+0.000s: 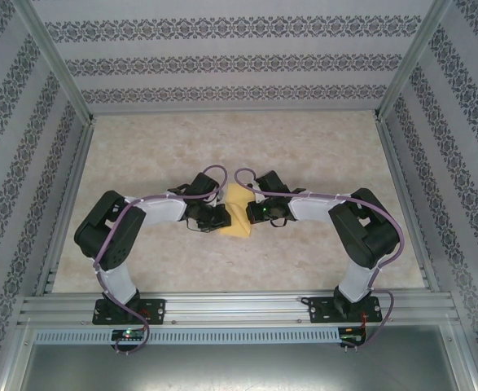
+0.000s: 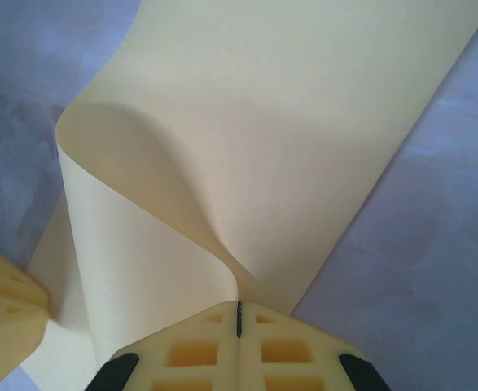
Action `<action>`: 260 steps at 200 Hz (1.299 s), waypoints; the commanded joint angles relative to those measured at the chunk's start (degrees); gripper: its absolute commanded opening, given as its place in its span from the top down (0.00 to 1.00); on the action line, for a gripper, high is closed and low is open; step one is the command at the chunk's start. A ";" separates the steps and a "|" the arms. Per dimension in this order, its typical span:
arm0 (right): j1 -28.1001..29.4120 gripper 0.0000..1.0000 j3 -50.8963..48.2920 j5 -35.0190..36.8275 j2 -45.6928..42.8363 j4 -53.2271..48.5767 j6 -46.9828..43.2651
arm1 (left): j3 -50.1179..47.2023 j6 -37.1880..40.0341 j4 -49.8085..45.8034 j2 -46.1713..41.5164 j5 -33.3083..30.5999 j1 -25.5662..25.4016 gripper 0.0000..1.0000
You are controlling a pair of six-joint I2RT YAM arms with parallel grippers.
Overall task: Fold a paper plane with a square sheet of paper (pick it up from the middle)
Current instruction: Fold the triangle a second time at the center of the table.
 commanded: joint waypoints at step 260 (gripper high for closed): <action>0.51 1.00 -0.38 1.12 2.44 -1.11 -0.32 | -4.48 -18.54 30.92 6.28 2.80 1.27 1.00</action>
